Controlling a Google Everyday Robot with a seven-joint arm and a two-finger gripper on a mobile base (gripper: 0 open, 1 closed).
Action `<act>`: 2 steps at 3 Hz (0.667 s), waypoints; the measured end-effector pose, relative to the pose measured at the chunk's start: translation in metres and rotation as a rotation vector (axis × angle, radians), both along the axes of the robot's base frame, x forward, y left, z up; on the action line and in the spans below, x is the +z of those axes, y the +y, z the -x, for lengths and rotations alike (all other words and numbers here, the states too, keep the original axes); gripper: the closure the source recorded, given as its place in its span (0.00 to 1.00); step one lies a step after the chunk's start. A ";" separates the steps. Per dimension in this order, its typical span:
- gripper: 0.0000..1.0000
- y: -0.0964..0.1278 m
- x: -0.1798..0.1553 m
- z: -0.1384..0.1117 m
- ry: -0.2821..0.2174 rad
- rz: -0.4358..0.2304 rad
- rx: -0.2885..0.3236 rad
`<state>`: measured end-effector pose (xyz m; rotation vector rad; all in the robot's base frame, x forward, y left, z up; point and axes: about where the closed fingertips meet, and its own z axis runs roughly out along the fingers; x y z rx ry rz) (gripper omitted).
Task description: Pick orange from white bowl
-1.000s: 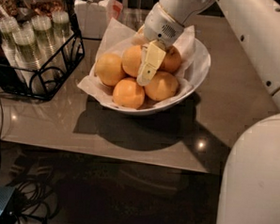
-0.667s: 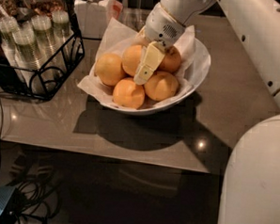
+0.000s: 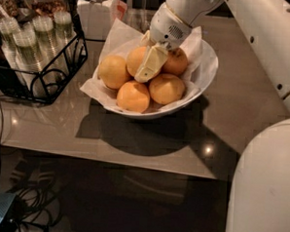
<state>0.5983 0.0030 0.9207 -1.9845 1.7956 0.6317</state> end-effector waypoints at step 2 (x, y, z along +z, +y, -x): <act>1.00 -0.014 0.035 0.039 -0.123 -0.056 -0.035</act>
Offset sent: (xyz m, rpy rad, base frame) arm -0.1109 -0.0588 0.0552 0.0850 -0.2112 -0.1236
